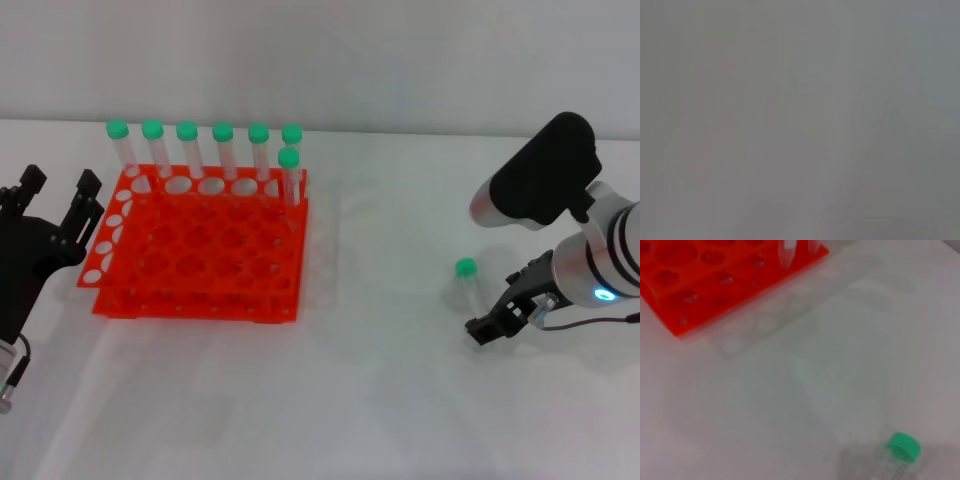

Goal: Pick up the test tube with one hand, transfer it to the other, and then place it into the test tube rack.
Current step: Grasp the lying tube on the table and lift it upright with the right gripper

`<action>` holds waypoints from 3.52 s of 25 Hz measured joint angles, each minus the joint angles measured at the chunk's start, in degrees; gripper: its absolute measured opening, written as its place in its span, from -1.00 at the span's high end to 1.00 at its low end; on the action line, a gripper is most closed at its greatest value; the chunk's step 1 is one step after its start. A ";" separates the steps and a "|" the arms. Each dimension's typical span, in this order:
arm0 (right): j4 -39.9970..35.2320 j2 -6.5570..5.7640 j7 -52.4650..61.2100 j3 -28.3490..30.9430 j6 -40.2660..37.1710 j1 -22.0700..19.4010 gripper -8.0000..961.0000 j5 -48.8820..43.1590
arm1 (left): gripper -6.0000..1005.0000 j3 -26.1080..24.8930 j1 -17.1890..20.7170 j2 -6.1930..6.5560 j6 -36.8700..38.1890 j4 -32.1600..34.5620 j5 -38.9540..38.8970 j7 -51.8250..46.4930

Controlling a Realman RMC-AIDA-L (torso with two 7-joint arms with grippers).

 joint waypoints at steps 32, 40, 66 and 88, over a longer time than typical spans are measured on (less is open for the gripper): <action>1.32 -0.03 3.33 -1.35 4.56 2.37 -0.13 -6.99 | -0.36 -0.03 0.47 -0.15 0.00 0.01 0.00 -0.37; 3.42 -0.17 4.22 -1.02 6.16 4.15 0.25 -7.00 | -0.36 -0.20 0.47 -0.15 0.00 0.00 0.00 -0.37; 10.76 -0.05 4.81 -0.64 9.98 9.92 0.53 -8.57 | -0.36 0.01 0.39 -0.15 0.00 -0.08 0.01 -0.37; -4.11 -0.32 -4.02 6.35 0.23 0.93 0.59 -3.32 | -0.36 0.19 -1.12 0.61 -2.98 0.70 9.02 -10.73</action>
